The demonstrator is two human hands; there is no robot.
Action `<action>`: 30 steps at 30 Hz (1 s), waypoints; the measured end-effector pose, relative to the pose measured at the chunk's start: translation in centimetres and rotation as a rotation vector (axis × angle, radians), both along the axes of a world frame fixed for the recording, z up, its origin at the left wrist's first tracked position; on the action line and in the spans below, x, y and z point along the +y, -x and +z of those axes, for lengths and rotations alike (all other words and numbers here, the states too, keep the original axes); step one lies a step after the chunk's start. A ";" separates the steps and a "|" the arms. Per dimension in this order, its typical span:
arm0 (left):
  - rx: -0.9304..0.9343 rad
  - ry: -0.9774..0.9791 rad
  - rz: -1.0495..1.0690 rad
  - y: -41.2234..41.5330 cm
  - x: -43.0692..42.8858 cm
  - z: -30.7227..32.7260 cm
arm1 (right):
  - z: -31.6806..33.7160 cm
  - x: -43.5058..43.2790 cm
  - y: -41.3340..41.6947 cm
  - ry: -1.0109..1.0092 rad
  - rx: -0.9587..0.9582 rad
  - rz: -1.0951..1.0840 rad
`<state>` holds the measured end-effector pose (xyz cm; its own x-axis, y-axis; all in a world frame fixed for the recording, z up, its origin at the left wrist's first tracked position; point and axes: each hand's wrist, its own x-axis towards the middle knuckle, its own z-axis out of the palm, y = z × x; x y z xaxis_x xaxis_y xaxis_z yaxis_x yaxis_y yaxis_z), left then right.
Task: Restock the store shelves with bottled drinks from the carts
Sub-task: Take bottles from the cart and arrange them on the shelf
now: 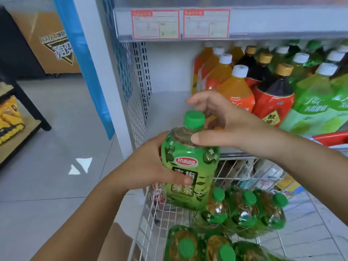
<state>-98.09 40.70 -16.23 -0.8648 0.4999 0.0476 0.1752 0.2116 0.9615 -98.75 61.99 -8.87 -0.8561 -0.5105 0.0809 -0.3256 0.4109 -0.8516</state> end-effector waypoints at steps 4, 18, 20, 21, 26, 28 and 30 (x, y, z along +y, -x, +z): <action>0.134 -0.064 0.171 0.7 0.1 2.7 | -3.2 0.2 -1.4 -0.121 -0.104 -0.039; 0.773 0.146 1.030 2.8 -3.4 3.7 | -7.4 -5.6 10.8 0.277 0.236 -0.296; 0.769 0.198 1.136 3.6 -4.1 2.8 | -8.6 -6.5 12.2 0.271 0.220 -0.303; 0.762 0.212 1.176 3.8 -4.3 2.5 | -9.1 -6.9 13.0 0.291 0.199 -0.307; 0.776 0.270 1.196 4.9 -4.4 1.6 | -10.7 -8.8 17.8 0.352 0.132 -0.393; 0.798 0.231 1.186 5.2 -4.4 1.2 | -11.2 -9.7 19.8 0.377 0.115 -0.421; 0.835 0.210 1.184 5.4 -4.3 0.9 | -11.8 -10.4 22.0 0.392 0.078 -0.432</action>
<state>-103.48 36.41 -15.30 -0.5244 -0.4072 0.7478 0.2824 0.7454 0.6039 -120.71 51.61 -20.69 -0.9639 -0.0356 0.2638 -0.2658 0.1797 -0.9471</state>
